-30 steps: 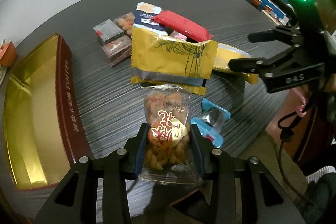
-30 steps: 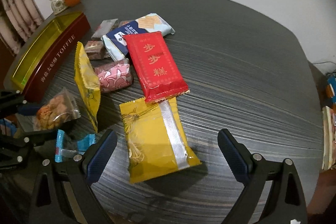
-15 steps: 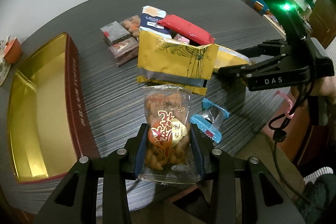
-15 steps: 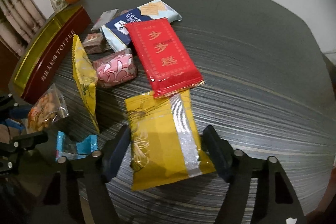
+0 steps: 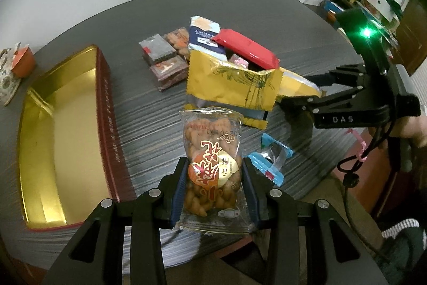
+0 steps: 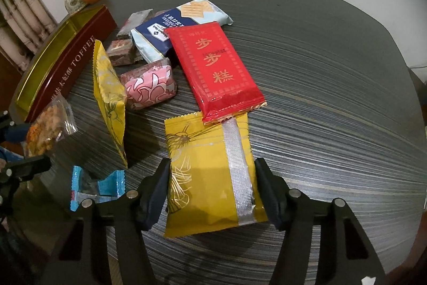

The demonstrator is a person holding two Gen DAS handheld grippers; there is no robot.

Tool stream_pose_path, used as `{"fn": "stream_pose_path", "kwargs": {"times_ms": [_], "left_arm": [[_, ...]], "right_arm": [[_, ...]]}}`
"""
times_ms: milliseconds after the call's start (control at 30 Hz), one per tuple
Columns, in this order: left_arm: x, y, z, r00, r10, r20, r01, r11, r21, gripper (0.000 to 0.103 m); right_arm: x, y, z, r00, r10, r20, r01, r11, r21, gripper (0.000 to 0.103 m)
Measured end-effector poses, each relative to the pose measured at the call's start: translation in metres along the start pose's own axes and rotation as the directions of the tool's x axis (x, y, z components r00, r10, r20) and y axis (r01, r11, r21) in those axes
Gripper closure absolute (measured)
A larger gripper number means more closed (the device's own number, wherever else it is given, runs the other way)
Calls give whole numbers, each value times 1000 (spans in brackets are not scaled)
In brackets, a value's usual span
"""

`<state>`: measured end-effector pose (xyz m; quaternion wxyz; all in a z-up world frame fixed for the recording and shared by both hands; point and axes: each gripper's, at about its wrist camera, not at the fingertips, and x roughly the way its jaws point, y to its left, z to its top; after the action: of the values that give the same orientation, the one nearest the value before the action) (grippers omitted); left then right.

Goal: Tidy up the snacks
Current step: 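Carry the cookie bag into the gold tray while the right gripper grasps a yellow packet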

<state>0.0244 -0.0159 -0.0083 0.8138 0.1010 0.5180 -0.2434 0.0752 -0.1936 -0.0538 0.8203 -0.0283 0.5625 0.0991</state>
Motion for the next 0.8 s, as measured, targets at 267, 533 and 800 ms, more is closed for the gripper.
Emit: {"fn": "stream_pose_path", "kwargs": {"times_ms": [267, 533, 800], "left_arm": [[-14, 20, 7, 999, 24, 37, -22, 999, -43, 63], [-22, 74, 11, 991, 124, 54, -117, 985, -127, 63], [-18, 143, 3, 972, 234, 15, -226, 952, -208, 63]], "right_arm": [[2, 3, 0, 1000, -27, -8, 27, 1000, 3, 47], [5, 6, 1, 998, -55, -13, 55, 998, 11, 48], [9, 14, 3, 997, -82, -17, 82, 996, 19, 48]]}}
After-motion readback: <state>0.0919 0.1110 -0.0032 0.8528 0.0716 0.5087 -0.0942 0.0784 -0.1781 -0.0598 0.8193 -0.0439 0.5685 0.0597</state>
